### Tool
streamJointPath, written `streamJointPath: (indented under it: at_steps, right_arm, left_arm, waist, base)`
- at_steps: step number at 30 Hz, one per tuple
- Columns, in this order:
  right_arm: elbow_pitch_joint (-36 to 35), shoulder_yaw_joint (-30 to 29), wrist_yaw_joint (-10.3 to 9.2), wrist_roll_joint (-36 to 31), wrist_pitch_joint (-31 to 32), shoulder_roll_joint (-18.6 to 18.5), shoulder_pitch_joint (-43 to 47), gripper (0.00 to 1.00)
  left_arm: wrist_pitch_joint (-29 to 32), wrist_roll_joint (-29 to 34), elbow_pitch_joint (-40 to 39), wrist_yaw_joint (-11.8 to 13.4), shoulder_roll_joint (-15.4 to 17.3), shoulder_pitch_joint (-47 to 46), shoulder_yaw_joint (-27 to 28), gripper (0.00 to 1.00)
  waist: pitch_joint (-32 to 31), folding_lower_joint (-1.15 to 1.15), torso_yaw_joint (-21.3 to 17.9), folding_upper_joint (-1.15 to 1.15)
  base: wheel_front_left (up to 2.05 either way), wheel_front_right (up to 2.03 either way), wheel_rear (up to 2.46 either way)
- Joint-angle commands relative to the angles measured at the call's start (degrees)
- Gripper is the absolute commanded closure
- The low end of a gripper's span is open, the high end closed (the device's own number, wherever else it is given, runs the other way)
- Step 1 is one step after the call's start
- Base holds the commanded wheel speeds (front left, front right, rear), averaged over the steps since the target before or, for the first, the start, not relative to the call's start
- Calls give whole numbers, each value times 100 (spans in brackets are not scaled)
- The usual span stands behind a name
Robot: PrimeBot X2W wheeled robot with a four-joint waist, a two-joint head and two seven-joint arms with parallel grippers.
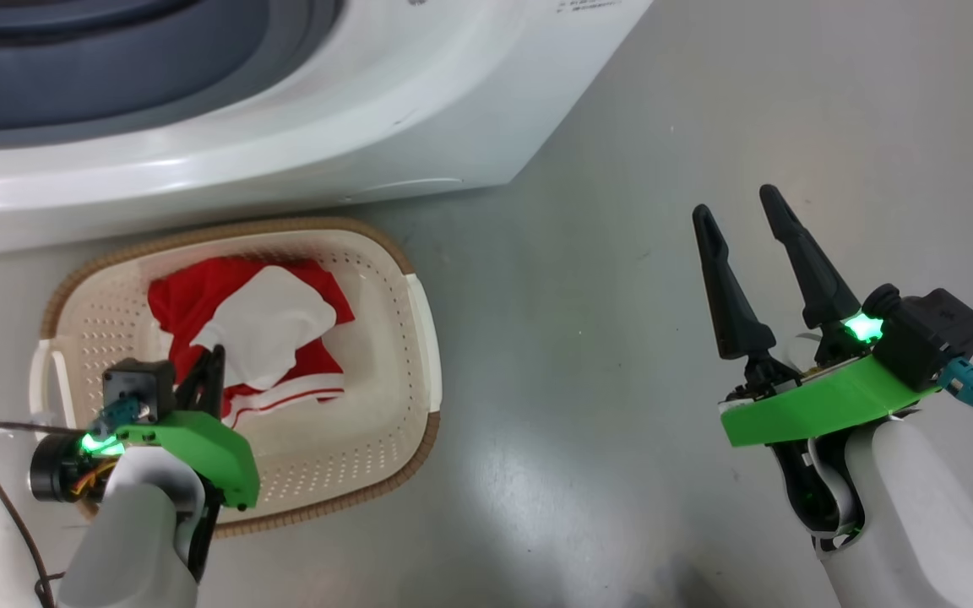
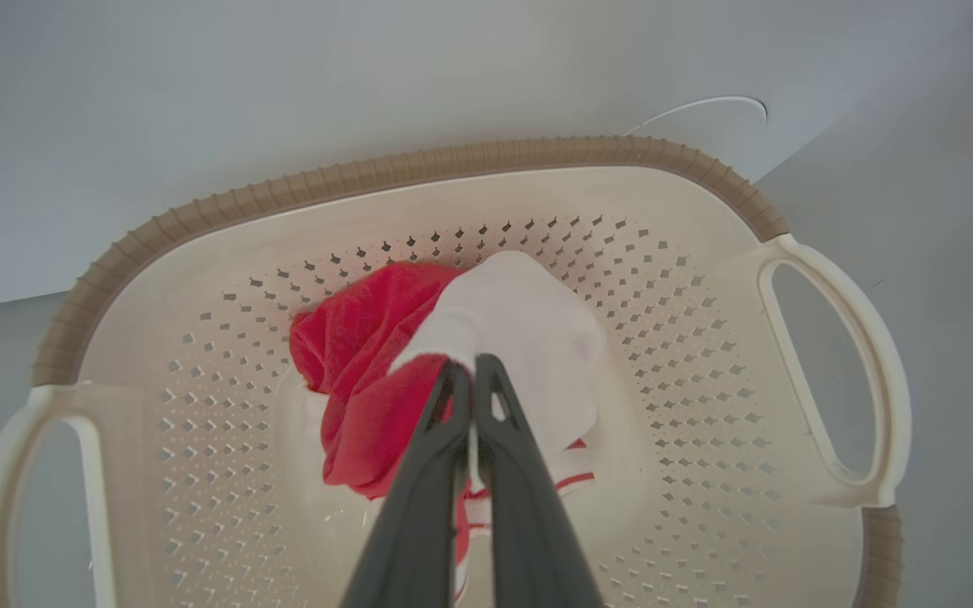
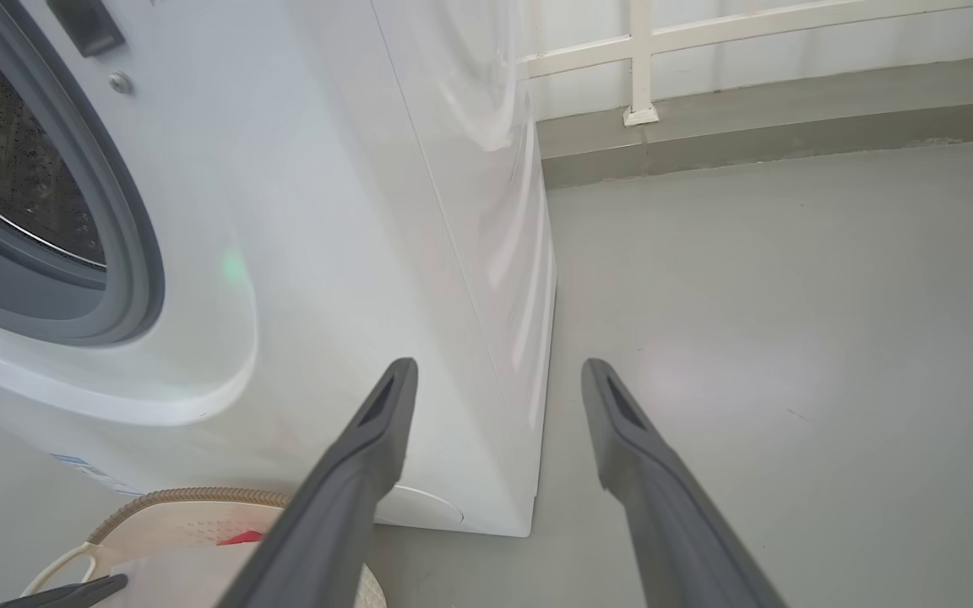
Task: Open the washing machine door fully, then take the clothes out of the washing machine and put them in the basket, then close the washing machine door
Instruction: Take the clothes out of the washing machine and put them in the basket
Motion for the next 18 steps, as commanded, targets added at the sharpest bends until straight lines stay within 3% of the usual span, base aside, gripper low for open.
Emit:
streamJointPath:
  at_steps: [1, 3, 4, 7, 8, 18]
  right_arm:
    - [-153, 131, 36, -73, -36, 38, -63, 0]
    - [-155, 117, 36, -78, -36, 40, -75, 0]
    - [-155, 113, 36, -80, -36, 41, -80, 0]
    - [-145, 101, 36, -90, -36, 44, -81, 0]
    - [-139, 98, 36, -93, -36, 46, -79, 0]
    - [-66, 107, 36, -90, -36, 25, -62, 0]
  left_arm:
    - [-30, 54, 94, -31, 222, -23, 117, 100]
    - [-30, 56, 237, -24, 235, -112, 123, 100]
    - [-30, 37, 298, -24, 237, -149, 142, 91]
    - [-30, 28, 387, -24, 252, -223, 159, 13]
    - [-30, 24, 406, -24, 254, -232, 164, 0]
    - [-30, -123, 237, -26, 172, -106, 306, 0]
  waist:
    - [120, 0, -38, 0]
    - [144, 0, -36, 0]
    - [152, 0, -36, 0]
    - [143, 0, -29, 0]
    - [130, 0, -25, 0]
    - [-159, 0, 78, 0]
  base:
    - [0, 0, 0]
    - [0, 0, 0]
    - [0, 0, 0]
    - [0, 0, 0]
    - [0, 0, 0]
    - [0, 0, 0]
